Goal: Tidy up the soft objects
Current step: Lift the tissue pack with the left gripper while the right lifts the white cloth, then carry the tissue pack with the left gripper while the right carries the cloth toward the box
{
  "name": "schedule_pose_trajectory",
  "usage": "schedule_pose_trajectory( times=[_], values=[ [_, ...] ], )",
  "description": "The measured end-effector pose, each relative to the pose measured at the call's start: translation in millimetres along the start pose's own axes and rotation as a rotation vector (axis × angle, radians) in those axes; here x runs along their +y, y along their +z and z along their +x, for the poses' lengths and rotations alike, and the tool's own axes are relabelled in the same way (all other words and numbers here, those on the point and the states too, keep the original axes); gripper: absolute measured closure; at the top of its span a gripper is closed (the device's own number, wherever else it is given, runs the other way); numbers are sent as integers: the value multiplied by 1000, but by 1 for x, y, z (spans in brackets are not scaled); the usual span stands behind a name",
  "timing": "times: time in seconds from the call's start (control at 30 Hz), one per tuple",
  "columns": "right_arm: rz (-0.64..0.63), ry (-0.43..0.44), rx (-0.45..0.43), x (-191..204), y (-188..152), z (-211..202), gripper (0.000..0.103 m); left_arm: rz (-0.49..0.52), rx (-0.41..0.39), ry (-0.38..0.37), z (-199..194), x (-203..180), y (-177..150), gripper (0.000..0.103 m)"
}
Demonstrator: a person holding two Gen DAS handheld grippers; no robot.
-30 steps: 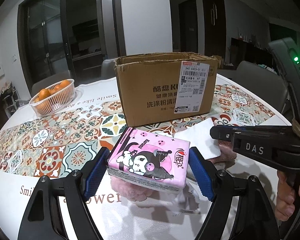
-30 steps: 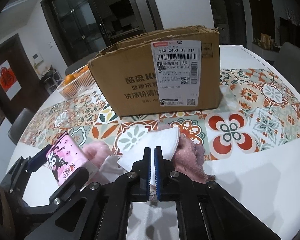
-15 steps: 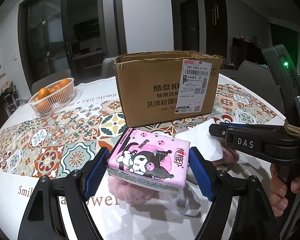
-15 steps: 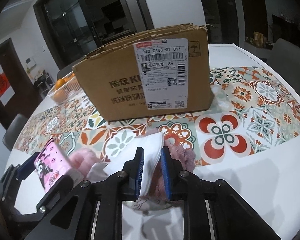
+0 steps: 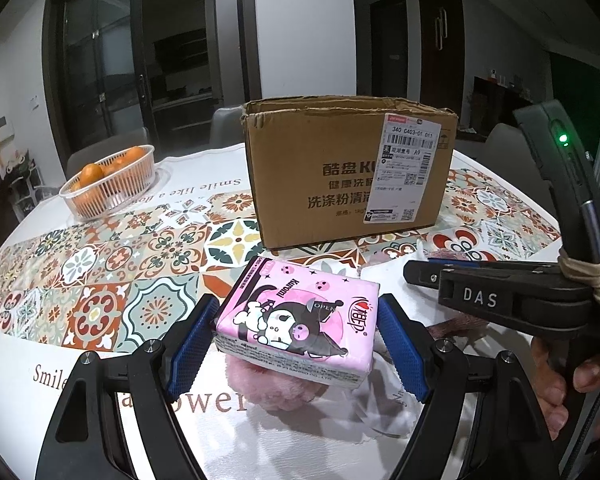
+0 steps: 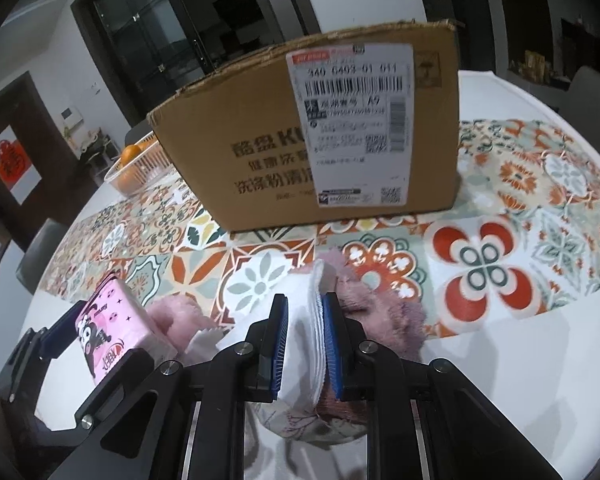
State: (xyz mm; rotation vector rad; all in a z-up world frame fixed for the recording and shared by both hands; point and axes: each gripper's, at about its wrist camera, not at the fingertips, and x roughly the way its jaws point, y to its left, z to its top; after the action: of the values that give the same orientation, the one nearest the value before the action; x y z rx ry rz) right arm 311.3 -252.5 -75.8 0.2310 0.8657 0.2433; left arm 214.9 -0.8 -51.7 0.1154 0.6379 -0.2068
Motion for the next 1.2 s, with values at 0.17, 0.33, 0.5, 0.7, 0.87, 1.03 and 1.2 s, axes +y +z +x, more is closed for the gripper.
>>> schedule_pose_trajectory(
  times=[0.17, 0.33, 0.5, 0.7, 0.87, 1.03, 1.2],
  values=[
    [14, -28, 31, -3, 0, 11, 83, 0, 2, 0, 1, -1, 0, 23],
    [11, -66, 27, -7, -1, 10, 83, 10, 0, -9, 2, -5, -1, 23],
    [8, -58, 20, -8, -2, 11, 98, 2, -2, -9, 0, -4, -1, 23],
    [-34, -14, -39, 7, 2, -8, 99, -36, -17, -17, -6, 4, 4, 23],
    [-34, 2, -71, 13, 5, -21, 99, -54, -28, -17, -13, 8, 10, 24],
    [-33, 8, -100, 16, 8, -35, 99, -57, -44, -20, -20, 7, 19, 24],
    [-33, 8, -136, 18, 11, -51, 99, -65, -66, -28, -27, 6, 32, 24]
  ],
)
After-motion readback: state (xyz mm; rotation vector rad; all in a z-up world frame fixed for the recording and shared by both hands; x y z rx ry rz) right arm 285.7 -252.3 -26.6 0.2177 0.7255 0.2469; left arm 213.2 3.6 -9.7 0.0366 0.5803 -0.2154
